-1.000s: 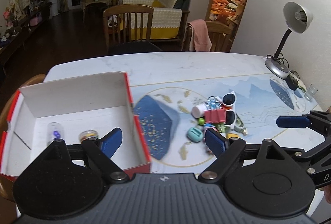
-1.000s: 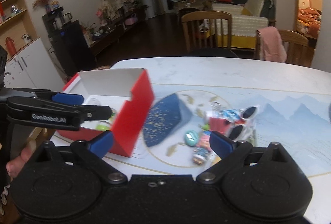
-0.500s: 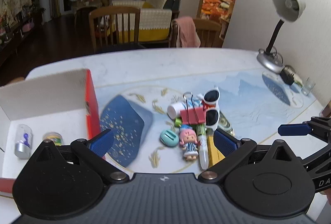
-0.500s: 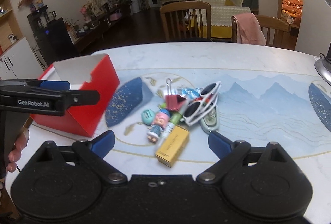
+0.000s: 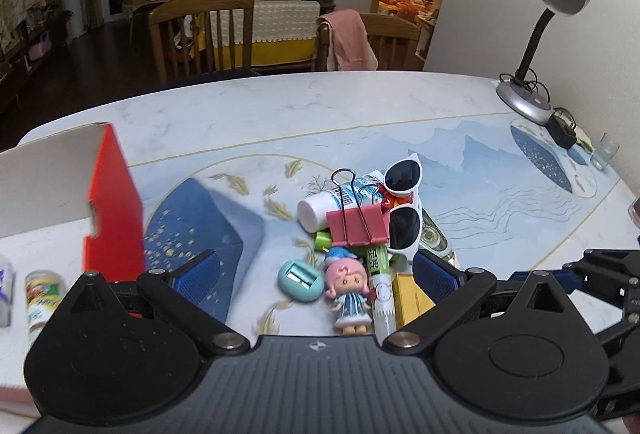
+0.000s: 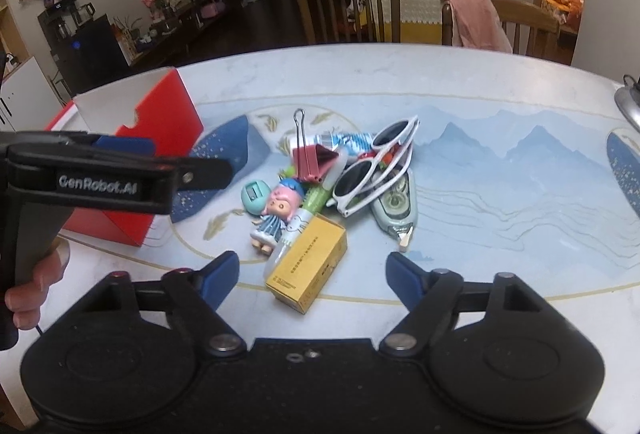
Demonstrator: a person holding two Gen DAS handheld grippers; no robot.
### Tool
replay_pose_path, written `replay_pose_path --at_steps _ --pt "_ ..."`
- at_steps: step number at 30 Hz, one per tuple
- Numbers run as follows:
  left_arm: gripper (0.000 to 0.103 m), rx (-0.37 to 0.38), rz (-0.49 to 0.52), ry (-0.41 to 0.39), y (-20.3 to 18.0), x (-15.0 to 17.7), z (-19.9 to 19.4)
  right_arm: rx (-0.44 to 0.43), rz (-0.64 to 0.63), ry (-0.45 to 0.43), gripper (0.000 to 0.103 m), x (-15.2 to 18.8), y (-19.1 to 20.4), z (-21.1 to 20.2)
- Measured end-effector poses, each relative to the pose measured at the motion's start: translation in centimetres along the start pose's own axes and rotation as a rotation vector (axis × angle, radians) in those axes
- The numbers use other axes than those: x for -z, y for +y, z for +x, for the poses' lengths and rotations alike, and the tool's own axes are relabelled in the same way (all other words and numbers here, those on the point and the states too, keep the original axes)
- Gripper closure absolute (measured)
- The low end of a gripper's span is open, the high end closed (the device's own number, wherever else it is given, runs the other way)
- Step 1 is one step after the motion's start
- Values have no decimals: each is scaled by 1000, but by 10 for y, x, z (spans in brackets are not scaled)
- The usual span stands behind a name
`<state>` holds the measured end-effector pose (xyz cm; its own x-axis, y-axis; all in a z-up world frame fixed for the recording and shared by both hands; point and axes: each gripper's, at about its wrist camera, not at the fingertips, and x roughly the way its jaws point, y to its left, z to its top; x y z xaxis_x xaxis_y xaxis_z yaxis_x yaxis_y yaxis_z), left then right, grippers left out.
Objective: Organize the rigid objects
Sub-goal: 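Grasp the pink binder clip with the left tool while the right tool grasps the yellow box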
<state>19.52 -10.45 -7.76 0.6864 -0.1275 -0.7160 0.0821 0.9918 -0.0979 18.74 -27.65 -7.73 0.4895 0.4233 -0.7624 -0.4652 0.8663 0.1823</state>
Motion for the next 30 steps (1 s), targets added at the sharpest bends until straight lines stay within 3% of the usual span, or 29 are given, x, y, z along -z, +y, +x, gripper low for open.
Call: replay_pose_path --at_steps 7,18,22,30 --pt "0 11 14 17 -1 -6 33 10 2 48 30 -2 2 27" --pt "1 91 -7 34 1 -14 75 4 57 90 59 -6 1 51" --pt "1 122 -5 43 -1 -16 86 -7 83 104 61 -8 -2 57" --pt "26 199 -23 72 -1 -17 102 -6 107 118 63 -8 -4 65"
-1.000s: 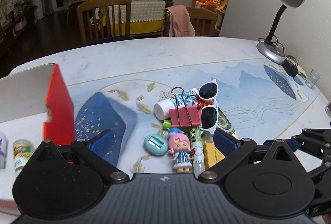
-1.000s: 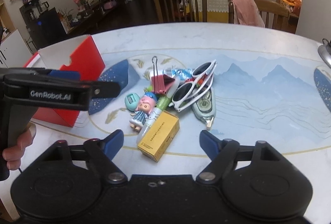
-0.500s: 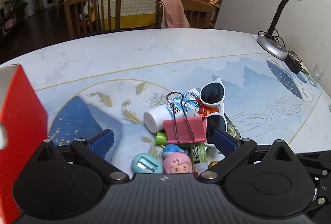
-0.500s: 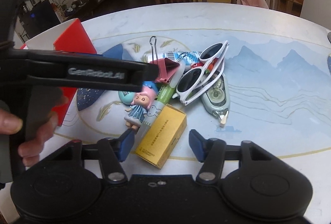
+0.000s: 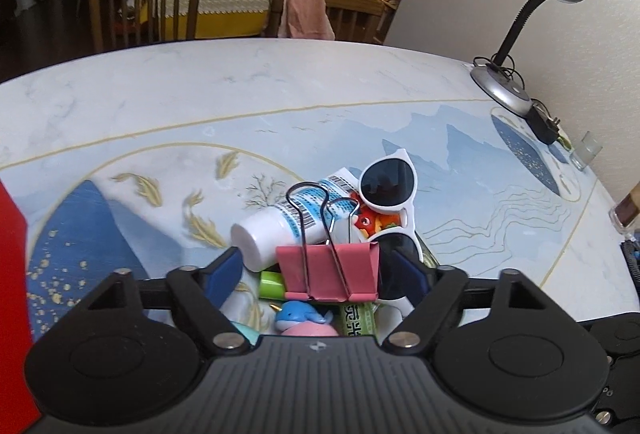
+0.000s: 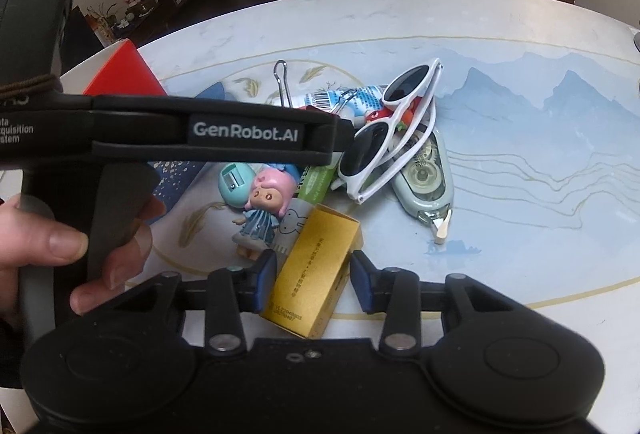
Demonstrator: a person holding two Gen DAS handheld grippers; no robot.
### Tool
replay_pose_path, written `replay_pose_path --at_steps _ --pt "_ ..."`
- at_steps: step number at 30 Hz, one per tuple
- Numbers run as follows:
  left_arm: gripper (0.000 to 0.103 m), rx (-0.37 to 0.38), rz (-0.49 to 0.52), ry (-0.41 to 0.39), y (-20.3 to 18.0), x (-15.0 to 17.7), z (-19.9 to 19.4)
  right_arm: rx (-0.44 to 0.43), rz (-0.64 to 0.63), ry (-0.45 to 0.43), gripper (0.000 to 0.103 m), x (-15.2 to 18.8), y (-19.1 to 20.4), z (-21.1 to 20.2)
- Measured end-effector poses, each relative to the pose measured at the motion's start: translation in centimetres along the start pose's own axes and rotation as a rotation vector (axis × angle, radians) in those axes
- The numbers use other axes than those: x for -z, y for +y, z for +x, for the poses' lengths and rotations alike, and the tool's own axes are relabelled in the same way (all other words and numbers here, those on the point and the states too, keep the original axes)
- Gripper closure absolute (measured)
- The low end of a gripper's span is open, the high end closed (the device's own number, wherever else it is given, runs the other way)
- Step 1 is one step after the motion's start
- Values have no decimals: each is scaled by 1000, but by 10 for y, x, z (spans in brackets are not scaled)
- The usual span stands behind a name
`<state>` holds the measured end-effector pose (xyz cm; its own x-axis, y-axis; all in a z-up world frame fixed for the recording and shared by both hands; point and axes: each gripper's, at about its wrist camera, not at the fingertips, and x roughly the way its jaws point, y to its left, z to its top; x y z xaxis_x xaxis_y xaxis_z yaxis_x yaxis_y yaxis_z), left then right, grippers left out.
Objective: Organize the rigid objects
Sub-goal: 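Grasp the pink binder clip with the left tool while the right tool grasps the yellow box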
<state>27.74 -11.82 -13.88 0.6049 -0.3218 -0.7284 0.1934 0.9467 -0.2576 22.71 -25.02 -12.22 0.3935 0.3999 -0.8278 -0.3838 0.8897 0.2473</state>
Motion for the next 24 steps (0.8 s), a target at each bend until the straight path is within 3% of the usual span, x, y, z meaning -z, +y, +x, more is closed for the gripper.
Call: replay_pose_path --at_steps 4,6,11,15,24 --pt "30 15 -6 8 2 0 5 -9 10 4 63 0 -2 2" --pt "39 16 -10 10 2 0 6 -14 14 6 63 0 -4 4" --pt "49 8 -20 1 4 -2 4 -24 27 4 64 0 -5 4" --pt "49 -5 -25 4 3 -1 1 -9 25 -3 71 1 -4 0" --pt "49 -39 -17 8 -1 2 -16 1 52 -32 74 8 -9 -21"
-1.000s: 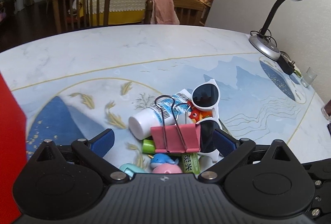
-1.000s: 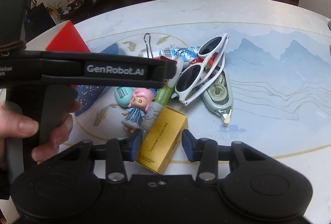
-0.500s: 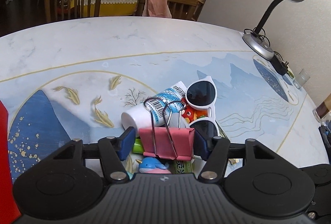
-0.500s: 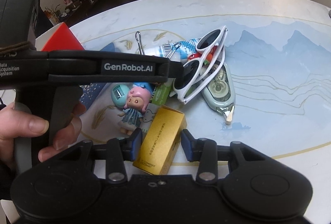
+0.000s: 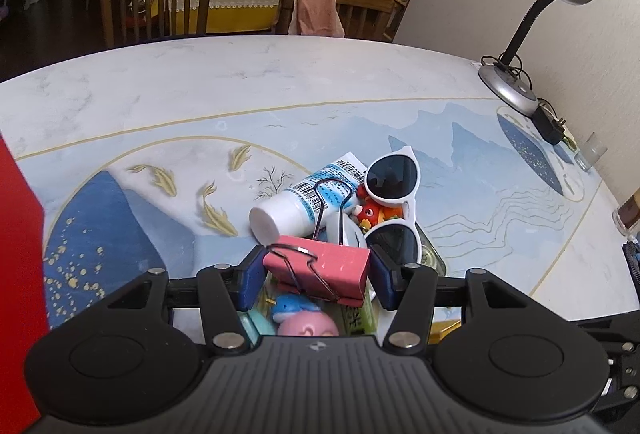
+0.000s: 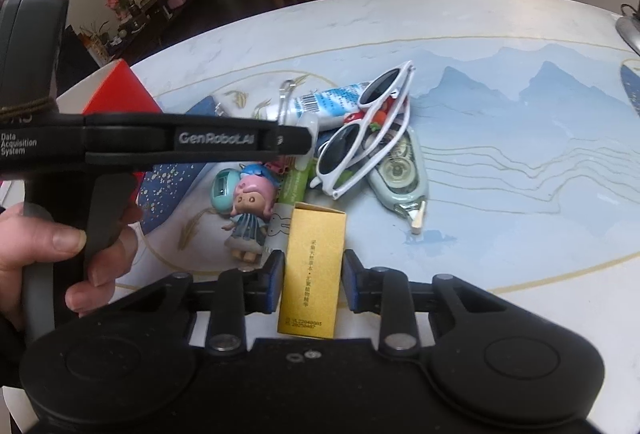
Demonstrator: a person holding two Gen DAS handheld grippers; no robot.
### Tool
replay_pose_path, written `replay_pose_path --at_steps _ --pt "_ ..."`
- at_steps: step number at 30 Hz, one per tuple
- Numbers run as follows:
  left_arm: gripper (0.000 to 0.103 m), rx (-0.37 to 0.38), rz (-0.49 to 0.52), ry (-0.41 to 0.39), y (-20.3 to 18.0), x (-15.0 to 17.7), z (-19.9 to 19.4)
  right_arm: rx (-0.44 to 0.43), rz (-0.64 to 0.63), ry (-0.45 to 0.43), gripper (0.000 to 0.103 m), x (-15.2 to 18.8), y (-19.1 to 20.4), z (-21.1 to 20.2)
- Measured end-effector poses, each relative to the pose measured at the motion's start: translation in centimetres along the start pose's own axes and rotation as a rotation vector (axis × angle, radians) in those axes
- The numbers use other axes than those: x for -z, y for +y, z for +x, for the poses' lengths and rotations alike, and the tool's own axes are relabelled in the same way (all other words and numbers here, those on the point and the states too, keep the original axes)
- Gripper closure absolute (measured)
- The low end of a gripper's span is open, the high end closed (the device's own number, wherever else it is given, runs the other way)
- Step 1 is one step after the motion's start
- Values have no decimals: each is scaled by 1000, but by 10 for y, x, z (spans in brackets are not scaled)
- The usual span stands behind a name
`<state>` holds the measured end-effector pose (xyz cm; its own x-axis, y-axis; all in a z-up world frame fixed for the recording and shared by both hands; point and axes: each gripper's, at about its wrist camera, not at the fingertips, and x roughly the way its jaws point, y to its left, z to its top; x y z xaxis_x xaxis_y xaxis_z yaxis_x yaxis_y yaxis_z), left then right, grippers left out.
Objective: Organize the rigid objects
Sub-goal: 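Grasp the pink binder clip with the left tool while the right tool grasps the yellow box, then carry the clip and yellow box into the red box and lower them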
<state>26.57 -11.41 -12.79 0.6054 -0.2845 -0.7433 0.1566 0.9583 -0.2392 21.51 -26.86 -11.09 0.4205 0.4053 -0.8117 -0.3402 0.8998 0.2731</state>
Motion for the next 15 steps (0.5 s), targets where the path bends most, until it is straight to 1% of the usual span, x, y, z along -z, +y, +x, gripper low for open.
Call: replay_pose_path --at_steps 5,15 --pt "49 -6 -11 -5 1 3 -18 -5 17 -23 74 0 -2 -15" --pt "49 13 -34 -38 3 8 -72 -21 22 -78 74 -2 6 -50"
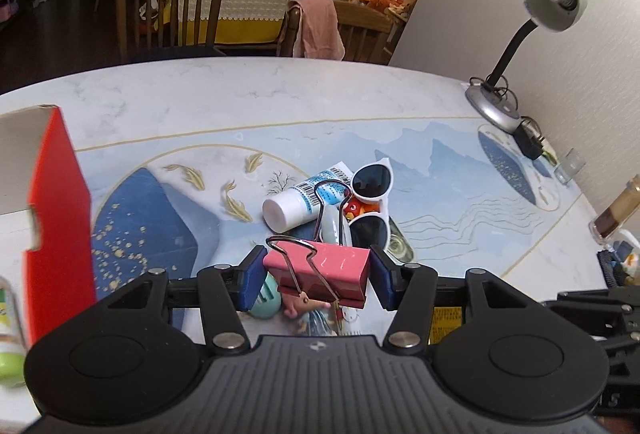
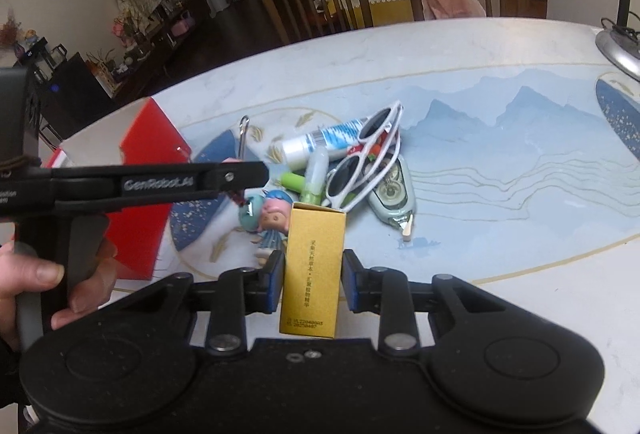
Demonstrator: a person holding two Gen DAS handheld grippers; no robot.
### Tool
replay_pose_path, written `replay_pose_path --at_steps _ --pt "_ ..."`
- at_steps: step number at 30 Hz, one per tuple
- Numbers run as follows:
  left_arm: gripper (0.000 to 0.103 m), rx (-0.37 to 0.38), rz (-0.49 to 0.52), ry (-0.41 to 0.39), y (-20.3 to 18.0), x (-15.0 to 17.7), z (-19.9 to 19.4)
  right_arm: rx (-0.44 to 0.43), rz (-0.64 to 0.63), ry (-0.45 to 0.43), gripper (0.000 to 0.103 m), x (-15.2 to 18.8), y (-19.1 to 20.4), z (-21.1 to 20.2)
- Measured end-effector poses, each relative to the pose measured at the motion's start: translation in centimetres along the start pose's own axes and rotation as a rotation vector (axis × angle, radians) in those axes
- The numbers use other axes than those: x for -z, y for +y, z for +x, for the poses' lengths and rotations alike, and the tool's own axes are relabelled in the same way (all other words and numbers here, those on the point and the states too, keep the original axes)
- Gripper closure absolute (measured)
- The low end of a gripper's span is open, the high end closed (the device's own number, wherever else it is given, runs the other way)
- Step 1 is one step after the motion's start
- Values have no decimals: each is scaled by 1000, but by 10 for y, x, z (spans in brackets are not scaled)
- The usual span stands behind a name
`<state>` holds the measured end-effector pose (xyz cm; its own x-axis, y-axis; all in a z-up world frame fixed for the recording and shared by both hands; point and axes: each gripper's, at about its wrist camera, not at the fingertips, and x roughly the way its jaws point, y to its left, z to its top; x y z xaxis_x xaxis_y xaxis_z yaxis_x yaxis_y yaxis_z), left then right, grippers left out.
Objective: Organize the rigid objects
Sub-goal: 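Carry the clip and yellow box into the red box and lower them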
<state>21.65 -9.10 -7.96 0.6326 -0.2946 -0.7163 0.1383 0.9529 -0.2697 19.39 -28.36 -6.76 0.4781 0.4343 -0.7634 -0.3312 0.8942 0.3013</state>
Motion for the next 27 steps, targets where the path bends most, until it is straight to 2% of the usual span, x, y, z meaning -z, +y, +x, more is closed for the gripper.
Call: replay_pose_path --at_steps 13,27 --pt "49 -35 -30 -36 23 7 -74 -24 -95 -43 74 -14 47 -35" --pt "49 -158 -76 -102 106 15 -155 -101 -219 -57 74 -30 138 -26"
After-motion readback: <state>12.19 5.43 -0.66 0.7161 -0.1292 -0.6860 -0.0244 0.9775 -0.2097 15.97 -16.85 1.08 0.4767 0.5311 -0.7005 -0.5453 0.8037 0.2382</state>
